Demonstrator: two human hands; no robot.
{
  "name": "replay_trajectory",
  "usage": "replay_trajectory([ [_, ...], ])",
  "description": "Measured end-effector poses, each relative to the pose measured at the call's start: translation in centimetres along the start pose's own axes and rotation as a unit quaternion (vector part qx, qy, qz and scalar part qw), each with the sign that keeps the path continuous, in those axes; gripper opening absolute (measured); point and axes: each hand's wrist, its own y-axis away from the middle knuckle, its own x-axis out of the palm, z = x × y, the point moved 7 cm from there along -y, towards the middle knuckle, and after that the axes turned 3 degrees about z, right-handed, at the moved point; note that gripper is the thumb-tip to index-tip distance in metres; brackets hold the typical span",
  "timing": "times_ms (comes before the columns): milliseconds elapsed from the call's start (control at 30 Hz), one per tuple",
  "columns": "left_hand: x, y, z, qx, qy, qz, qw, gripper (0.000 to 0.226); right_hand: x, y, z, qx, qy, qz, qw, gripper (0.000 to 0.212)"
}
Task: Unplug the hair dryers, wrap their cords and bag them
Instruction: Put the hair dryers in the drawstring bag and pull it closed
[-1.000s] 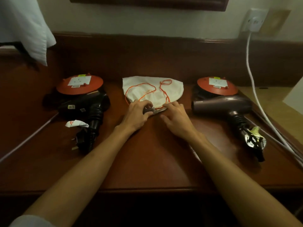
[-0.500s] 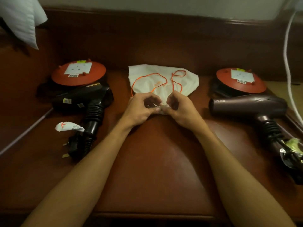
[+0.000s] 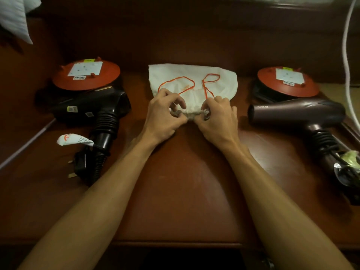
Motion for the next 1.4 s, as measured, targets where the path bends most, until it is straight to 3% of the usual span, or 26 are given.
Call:
replay_trajectory([
  [233, -1.9, 0.3, 0.5, -0.007, -0.045, -0.006, 0.999, 0.014, -2.1, 0.2, -3.3, 0.077, -0.016, -0.063, 0.995, 0.013],
  [400, -1.6, 0.6, 1.8, -0.053, -0.064, 0.022, 0.996, 0.010, -1.8, 0.5, -2.9, 0.052, -0.055, -0.041, 0.996, 0.013],
  [600, -3.0, 0.2, 1.4, -0.057, -0.182, -0.011, 0.982, 0.020, -2.4, 0.4, -2.3, 0.037, -0.070, -0.053, 0.995, 0.025],
  [733, -4.9, 0.1, -0.1, -0.029, -0.200, -0.058, 0.978, 0.024, -3.1, 0.3, -1.3, -0.010, -0.134, -0.049, 0.990, 0.026],
  [900, -5.0, 0.2, -1.1, 0.000, -0.151, -0.052, 0.987, 0.010, -3.6, 0.1, -1.5, -0.044, -0.051, -0.081, 0.994, 0.021],
  [1100, -3.7, -0.1, -1.3, 0.009, -0.124, 0.002, 0.992, 0.014, -4.7, 0.1, -1.6, -0.032, 0.029, -0.112, 0.993, 0.026],
  [1200, -2.9, -0.1, -0.9, -0.003, -0.156, 0.038, 0.987, 0.033, -4.3, 0.0, -2.1, -0.005, 0.066, -0.081, 0.994, 0.041],
  [1300, -2.8, 0.1, -0.2, -0.045, -0.216, 0.061, 0.973, 0.055, -3.2, 0.0, -2.4, 0.026, 0.078, 0.000, 0.997, 0.062],
  [1400, -3.1, 0.4, 0.3, -0.076, -0.277, 0.058, 0.956, 0.061, -2.6, 0.2, -2.4, 0.037, 0.054, 0.044, 0.997, 0.070],
])
